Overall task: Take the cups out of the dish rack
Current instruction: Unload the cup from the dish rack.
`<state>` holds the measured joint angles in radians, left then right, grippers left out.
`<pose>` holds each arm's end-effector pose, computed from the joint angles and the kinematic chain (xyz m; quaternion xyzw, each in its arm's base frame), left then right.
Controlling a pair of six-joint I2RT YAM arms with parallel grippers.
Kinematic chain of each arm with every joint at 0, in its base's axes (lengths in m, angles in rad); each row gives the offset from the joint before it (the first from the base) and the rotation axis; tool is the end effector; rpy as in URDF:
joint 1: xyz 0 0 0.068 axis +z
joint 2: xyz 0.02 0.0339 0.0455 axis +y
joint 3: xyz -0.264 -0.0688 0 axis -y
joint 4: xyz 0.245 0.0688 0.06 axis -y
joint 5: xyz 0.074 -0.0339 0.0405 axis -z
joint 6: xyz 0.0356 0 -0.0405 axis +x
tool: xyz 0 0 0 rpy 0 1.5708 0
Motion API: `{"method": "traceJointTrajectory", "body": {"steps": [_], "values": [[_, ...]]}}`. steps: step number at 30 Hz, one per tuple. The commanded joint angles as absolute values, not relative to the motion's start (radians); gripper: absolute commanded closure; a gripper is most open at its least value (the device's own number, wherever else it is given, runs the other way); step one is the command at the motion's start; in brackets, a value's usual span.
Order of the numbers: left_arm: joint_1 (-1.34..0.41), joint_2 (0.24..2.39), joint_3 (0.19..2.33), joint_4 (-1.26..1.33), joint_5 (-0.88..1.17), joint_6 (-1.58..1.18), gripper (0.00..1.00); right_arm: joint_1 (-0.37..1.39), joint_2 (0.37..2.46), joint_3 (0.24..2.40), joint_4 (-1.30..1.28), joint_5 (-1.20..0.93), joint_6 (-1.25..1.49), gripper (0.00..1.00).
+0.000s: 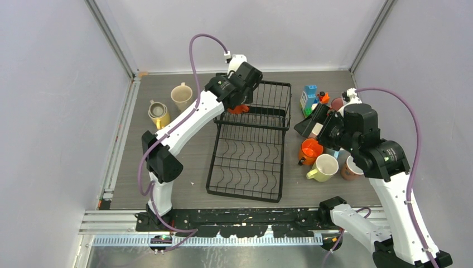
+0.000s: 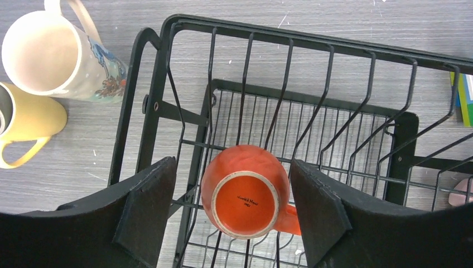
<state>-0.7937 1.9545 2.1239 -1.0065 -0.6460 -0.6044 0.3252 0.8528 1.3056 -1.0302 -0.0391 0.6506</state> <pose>0.3089 -0.2836 0.3827 -0.0297 0.8920 0.0079 0.4510 0.1248 0.0436 0.4137 0.1332 0.8689 0.2385 0.4128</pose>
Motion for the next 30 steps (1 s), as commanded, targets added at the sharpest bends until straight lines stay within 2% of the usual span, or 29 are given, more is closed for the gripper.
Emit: {"method": "traceJointTrajectory", "body": {"steps": [1, 9, 15, 23, 30], "values": [[-0.789, 1.936, 2.107, -0.992, -0.643, -0.637, 0.25, 0.33, 0.845, 1.303, -1.003, -0.054, 0.65, 0.0], [-0.788, 1.922, 2.074, -0.941, -0.565, -0.656, 0.47, 0.329, 0.84, 1.299, -1.006, -0.051, 0.653, 0.0], [-0.803, 1.938, 2.113, -0.901, -0.506, -0.592, 0.53, 0.329, 0.846, 1.296, -1.004, -0.049, 0.656, 0.0], [-0.804, 2.01, 2.242, -0.978, -0.503, -0.514, 0.49, 0.329, 0.855, 1.292, -0.999, -0.054, 0.657, 0.0], [-0.804, 2.016, 2.243, -1.028, -0.517, -0.543, 0.36, 0.33, 0.867, 1.286, -0.987, -0.071, 0.661, 0.0]]}}
